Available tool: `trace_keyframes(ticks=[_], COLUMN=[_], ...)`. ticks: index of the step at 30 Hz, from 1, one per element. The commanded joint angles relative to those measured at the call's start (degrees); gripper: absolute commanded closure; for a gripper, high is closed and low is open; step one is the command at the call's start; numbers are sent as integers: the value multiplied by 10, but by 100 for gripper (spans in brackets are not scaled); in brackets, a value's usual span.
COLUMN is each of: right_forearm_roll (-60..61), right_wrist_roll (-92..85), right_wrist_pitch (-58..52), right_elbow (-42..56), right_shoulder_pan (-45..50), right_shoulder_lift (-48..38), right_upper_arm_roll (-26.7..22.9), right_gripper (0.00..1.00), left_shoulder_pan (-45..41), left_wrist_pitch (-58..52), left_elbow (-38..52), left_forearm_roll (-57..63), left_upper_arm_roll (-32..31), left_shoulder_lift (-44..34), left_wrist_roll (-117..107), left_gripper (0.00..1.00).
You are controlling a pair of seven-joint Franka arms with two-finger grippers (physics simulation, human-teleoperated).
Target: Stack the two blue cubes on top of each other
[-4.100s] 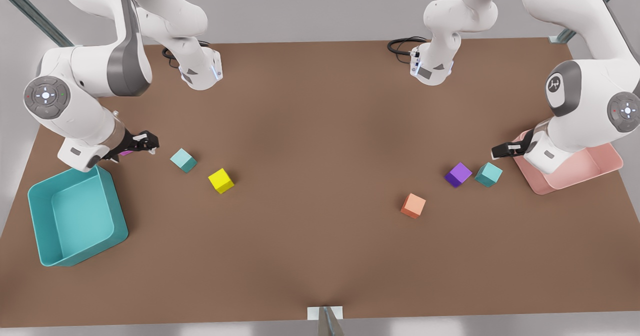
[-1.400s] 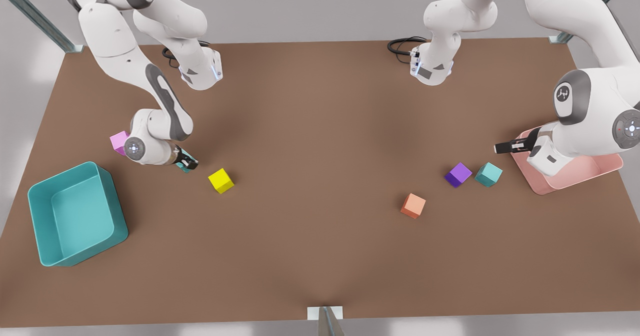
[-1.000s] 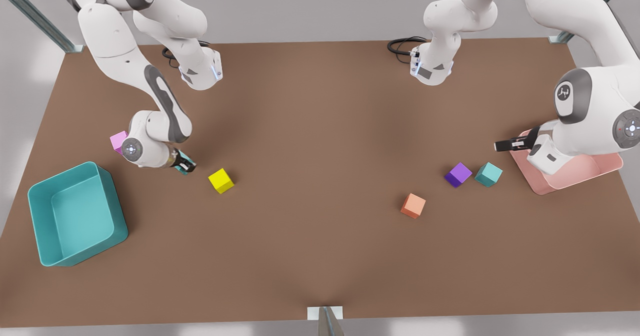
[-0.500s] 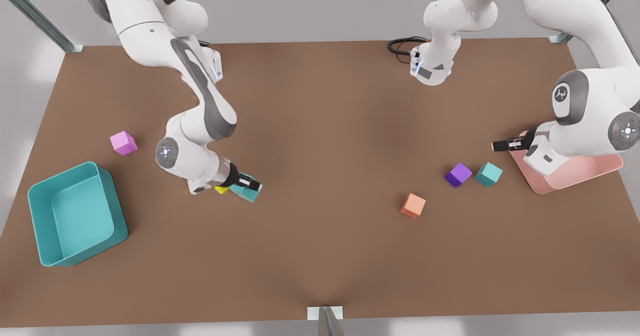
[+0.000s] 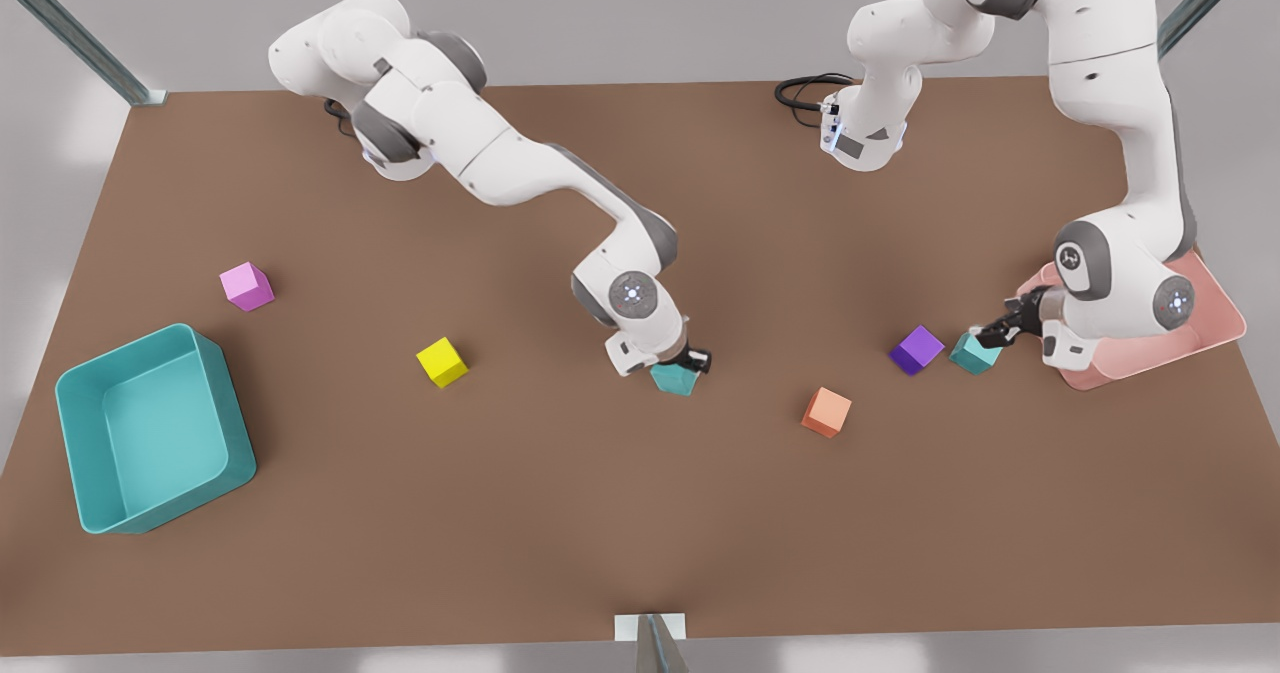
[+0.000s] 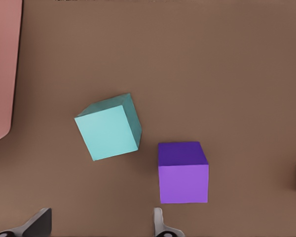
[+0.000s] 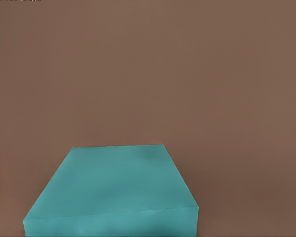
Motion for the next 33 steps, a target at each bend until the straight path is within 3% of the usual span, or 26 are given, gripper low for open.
trace_keyframes(ticks=[1,3,5,10,14,17,18,19,20,21,23,26,28,29,33], right_forearm_roll=[-22,-21,-17,-15,-14,-14,-12,-14,-43,-184,-182,-143,-115,-105,-105], right_wrist_roll=[263,270,270,270,266,174,76,-130,-296,-447,-653,-673,-673,-673,-672], right_wrist_pitch=[40,56,56,55,1,-169,-268,-428,-492,-496,-499,-509,-479,-450,-452], right_elbow=[1,1,1,-4,-35,-36,-46,-49,-42,-41,-8,-103,-184,-222,-223], right_shoulder_pan=[1,1,0,-8,-29,-95,-134,-232,-319,-368,-399,-399,-407,-415,-416], right_shoulder_lift=[6,11,12,5,-54,-120,-152,-205,-208,-205,-257,-454,-515,-537,-527], right_upper_arm_roll=[-1,0,0,1,2,4,4,1,-1,0,1,1,1,1,1], right_gripper=[38,38,0,0,0,0,0,0,0,0,0,0,0,0,0], left_shoulder_pan=[4,4,4,-1,0,0,-2,-4,-4,-4,-3,-3,-3,-3,-3], left_wrist_pitch=[137,149,149,176,187,188,188,204,207,207,208,208,214,214,216], left_elbow=[-11,-28,-43,-49,-48,-48,-48,-47,-47,-47,-47,-47,-47,-48,-47], left_forearm_roll=[-33,-33,-34,-83,-82,-81,-81,-82,-82,-82,-81,-81,-81,-82,-82], left_upper_arm_roll=[2,15,26,25,26,26,26,26,26,26,26,26,26,26,26], left_shoulder_lift=[5,7,11,17,41,55,58,63,64,68,75,84,97,102,119], left_wrist_roll=[-170,-170,-170,-168,-167,-167,-167,-167,-167,-167,-167,-166,-166,-166,-166], left_gripper=[0,0,0,0,0,0,0,0,0,0,0,0,0,0,0])
